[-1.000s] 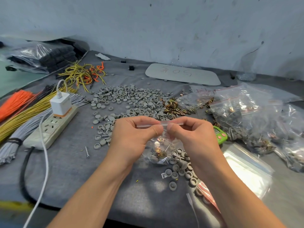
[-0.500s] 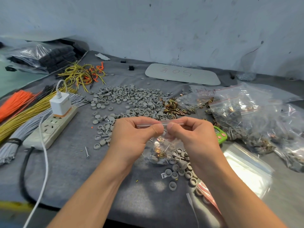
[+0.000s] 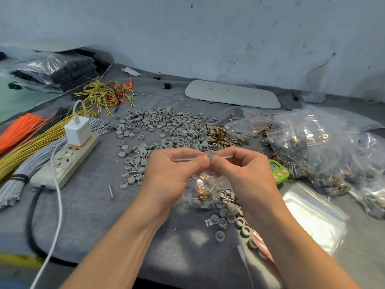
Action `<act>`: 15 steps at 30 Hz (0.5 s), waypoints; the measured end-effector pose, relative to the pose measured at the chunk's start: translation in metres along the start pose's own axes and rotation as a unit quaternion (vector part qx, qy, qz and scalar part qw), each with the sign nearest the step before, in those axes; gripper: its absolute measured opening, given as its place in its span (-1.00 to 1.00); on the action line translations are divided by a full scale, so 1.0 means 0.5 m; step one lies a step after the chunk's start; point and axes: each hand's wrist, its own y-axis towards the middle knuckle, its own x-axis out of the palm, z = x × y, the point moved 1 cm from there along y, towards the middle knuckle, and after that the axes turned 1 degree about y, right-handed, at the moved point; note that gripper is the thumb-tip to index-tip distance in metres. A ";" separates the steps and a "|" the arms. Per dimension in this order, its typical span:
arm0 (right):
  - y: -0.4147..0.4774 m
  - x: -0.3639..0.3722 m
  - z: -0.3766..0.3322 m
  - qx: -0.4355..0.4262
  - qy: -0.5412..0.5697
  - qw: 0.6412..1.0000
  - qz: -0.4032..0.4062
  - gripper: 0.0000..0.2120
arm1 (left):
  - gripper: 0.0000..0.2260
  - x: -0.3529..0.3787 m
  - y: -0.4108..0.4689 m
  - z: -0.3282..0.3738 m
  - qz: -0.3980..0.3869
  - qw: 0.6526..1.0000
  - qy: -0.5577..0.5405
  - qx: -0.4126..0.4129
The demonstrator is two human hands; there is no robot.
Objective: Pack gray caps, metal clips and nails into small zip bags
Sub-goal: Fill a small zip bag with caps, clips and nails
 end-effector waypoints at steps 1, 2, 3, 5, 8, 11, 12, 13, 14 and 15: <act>0.001 0.001 0.000 0.000 0.000 1.000 0.001 -0.86 | -0.89 0.000 0.000 0.000 0.000 1.000 0.000 0.001; 0.002 0.002 0.000 0.000 0.001 1.000 0.003 -0.85 | -0.88 0.000 0.000 0.000 0.000 1.000 -0.001 0.002; 0.003 0.003 0.000 0.000 0.003 1.000 0.005 -0.84 | -0.88 0.001 -0.001 0.000 0.000 1.000 -0.002 0.004; 0.003 0.004 0.000 0.001 0.006 1.000 0.006 -0.81 | -0.89 0.001 -0.001 0.000 0.002 1.000 0.000 0.008; 0.002 0.005 -0.001 -0.002 0.005 1.000 0.004 -0.78 | -0.89 0.002 0.001 -0.001 0.010 1.000 0.008 0.008; 0.002 0.005 -0.003 -0.001 0.019 1.000 0.002 -0.77 | -0.88 0.002 0.003 -0.003 0.021 1.000 0.019 0.013; 0.002 0.005 -0.003 0.000 0.021 1.000 0.001 -0.78 | -0.89 0.003 0.003 -0.003 0.021 0.999 0.022 0.015; 0.002 0.005 -0.004 0.001 0.022 1.000 -0.001 -0.79 | -0.89 0.003 0.003 -0.003 0.019 0.999 0.026 0.015; 0.001 0.004 -0.004 0.002 0.020 1.000 -0.002 -0.81 | -0.89 0.002 0.002 -0.004 0.018 0.999 0.029 0.014; 0.001 0.003 -0.003 0.004 0.017 1.000 0.001 -0.83 | -0.90 0.001 0.002 -0.004 0.018 0.999 0.031 0.011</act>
